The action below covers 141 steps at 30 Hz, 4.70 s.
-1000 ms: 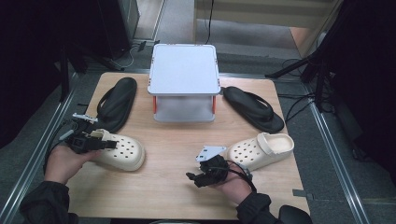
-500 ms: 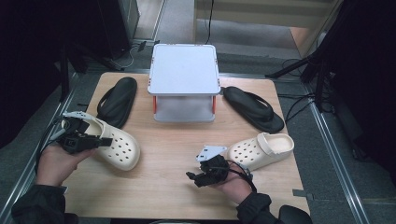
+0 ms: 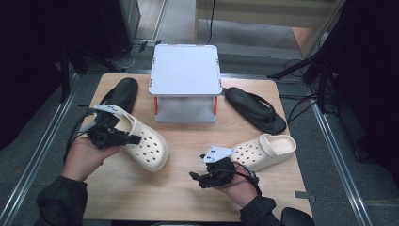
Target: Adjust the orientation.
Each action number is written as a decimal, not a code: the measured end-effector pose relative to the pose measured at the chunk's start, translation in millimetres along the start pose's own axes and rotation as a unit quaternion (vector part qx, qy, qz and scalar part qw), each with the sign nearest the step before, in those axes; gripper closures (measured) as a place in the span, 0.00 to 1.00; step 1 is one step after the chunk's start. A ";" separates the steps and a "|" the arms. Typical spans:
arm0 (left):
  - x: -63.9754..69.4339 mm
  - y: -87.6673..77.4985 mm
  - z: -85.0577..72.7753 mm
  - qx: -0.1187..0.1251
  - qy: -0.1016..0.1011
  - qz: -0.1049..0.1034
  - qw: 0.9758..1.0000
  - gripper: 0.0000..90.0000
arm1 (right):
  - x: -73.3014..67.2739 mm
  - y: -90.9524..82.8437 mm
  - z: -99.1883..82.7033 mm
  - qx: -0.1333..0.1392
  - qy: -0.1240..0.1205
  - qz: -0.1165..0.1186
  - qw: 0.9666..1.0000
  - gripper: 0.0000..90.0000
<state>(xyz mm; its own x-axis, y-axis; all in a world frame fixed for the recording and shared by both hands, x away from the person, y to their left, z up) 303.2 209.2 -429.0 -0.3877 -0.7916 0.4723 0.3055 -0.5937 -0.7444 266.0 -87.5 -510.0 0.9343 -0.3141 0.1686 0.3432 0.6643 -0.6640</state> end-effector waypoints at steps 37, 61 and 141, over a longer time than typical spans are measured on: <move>25.9 87.1 -3.6 -0.072 0.034 -0.036 0.996 0.66 | -2.4 -19.0 -13.1 0.015 0.031 -0.035 0.999 0.34; -55.3 54.5 28.7 -0.010 0.051 0.042 0.998 1.00 | -23.7 -14.7 7.4 0.057 0.057 0.000 0.997 0.82; -52.7 63.8 -49.4 -0.020 0.025 0.048 0.998 1.00 | 21.8 19.8 -1.7 0.013 0.125 -0.004 0.992 1.00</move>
<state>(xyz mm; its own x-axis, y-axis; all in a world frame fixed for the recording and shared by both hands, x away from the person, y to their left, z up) 300.1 220.2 -524.7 -0.4018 -0.8358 0.3742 0.3090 -0.5084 -0.8037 293.0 -82.3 -520.7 0.8794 -0.4759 -0.0144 0.3558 0.6770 -0.6443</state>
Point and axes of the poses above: each handheld gripper's, and its own axes: y roughly forward along the jaws, z roughly out of its top, x roughly to its right, the point moved 3 cm from there along y, roughly forward along the jaws, and after that the axes turned 15 degrees about -y, right-handed, at the moved point
